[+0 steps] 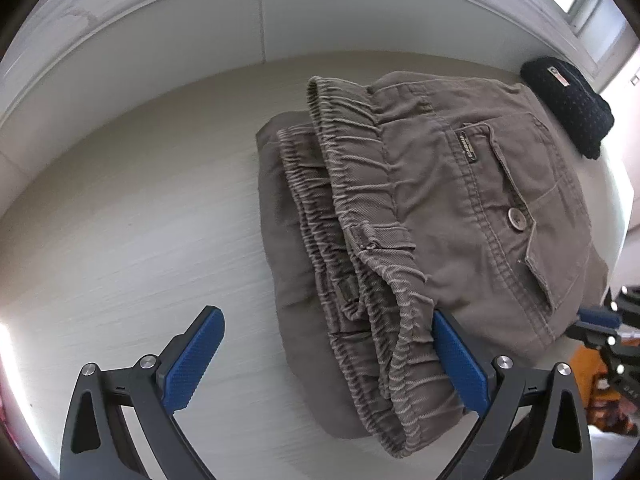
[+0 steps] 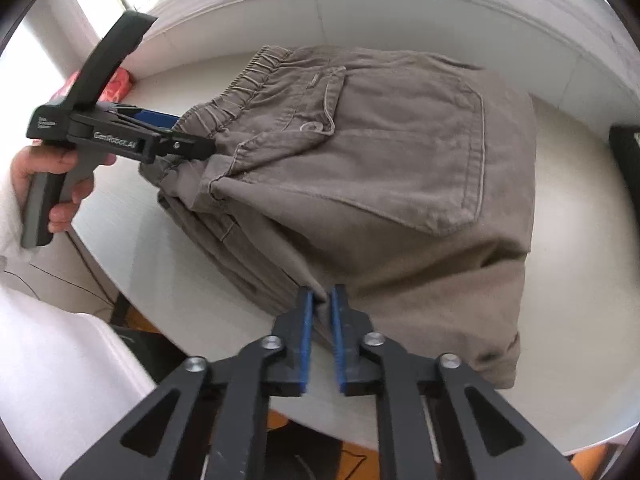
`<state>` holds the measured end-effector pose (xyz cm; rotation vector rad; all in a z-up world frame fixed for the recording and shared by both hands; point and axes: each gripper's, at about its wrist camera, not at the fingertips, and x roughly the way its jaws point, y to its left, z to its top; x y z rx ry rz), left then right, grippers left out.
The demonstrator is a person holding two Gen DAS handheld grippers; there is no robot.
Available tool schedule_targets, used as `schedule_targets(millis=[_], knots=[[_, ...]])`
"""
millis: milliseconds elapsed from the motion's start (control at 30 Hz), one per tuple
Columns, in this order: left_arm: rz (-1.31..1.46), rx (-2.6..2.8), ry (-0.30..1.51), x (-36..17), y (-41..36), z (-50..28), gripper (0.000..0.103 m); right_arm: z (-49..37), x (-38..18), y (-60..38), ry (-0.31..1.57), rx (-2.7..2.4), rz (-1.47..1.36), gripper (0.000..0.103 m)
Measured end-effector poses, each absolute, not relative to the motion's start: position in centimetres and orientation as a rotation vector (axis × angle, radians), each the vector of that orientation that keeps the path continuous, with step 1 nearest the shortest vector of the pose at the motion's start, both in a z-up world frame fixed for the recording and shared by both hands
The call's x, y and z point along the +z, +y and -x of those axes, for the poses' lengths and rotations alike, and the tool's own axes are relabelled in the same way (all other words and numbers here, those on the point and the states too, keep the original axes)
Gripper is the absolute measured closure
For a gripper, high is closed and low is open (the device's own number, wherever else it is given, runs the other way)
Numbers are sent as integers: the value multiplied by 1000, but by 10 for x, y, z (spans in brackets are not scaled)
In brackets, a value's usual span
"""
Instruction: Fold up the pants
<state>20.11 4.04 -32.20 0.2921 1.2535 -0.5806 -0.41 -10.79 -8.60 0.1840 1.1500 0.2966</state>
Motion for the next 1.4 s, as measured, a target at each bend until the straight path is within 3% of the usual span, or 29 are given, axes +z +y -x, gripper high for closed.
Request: schedule_targets(millis=[200,433,667,867,1133,1400], knots=[[-142,-580,1306,-331,68,-209,0,21,-104,-123,1229,352,-298,102],[-106,-563,1317,-336,69,-211,0,-7,-71,-146,1030,459,-683,102],[-133,-553,1308,-331,63,-204,0,4,-148,-212,1004,242,-1004,103],[-151,-544,1299,-322,62,-203,0,18,-134,-225,1046,155,-939,103],[-185,-574,1127,-260,27,-232,3,-72,-81,-236,987,75,-782,103],[-263,-470,1233,-317,0,-298,0,-131,-135,-221,1171,62,-752,103]])
